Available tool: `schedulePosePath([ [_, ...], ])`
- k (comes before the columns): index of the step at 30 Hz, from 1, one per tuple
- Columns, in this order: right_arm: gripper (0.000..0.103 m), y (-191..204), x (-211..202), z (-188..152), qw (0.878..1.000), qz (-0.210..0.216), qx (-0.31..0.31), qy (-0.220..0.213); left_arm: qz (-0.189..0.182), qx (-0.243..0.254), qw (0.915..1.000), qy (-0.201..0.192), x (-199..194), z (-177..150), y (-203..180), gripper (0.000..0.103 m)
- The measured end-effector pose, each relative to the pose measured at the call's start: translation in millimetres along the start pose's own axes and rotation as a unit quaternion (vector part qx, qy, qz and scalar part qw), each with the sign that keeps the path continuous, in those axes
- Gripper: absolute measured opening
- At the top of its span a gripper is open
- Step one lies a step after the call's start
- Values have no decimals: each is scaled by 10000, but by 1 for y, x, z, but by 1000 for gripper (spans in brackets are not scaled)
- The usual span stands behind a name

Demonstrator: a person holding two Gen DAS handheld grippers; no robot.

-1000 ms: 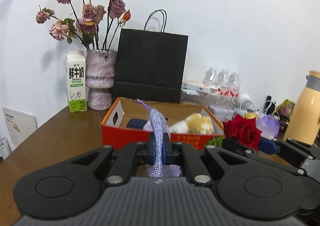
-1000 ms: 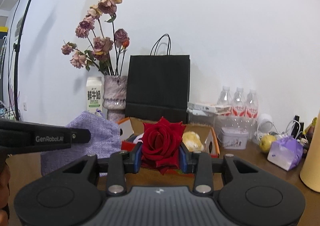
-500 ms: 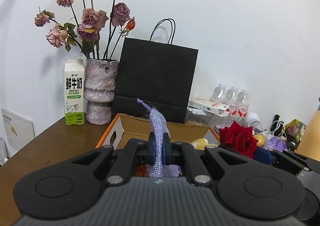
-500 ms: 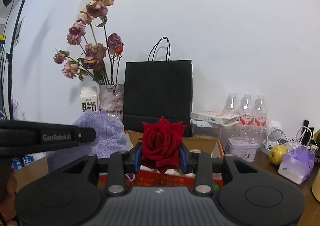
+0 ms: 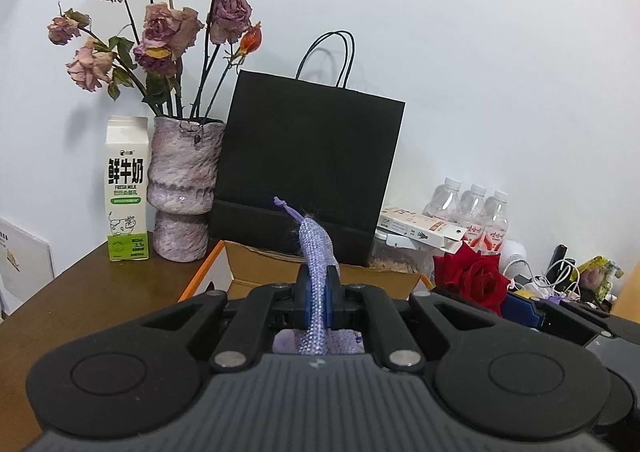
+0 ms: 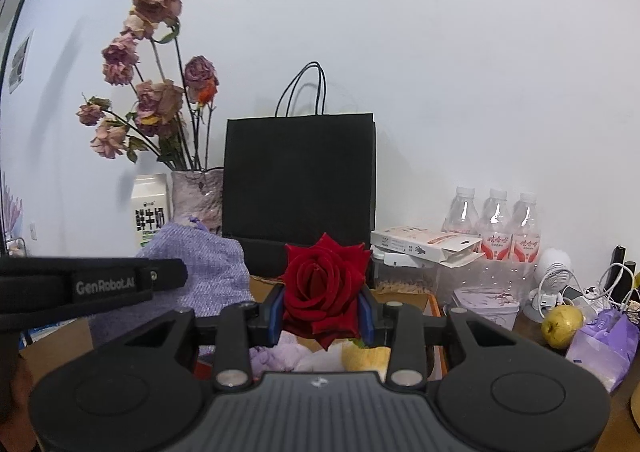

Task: Organize objects
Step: 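Open the left tool to drop the pouch into the box while the right tool releases the rose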

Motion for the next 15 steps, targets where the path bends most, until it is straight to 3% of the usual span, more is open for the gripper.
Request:
schedulePosePath([
  [15,35,-8,68,6,9993,71,-162,333,14,-12,10000,66,62,13,12,7],
])
Point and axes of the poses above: each gripper's, at about its wrist camera, not at the fingertips, and x roughly the way its jaws point, y to its left, z to its top, the point moved 3 cm from there along x, roughly the way its jaws point, and after that the axes turned 4 degrees about -z, right-handed, at the moved point
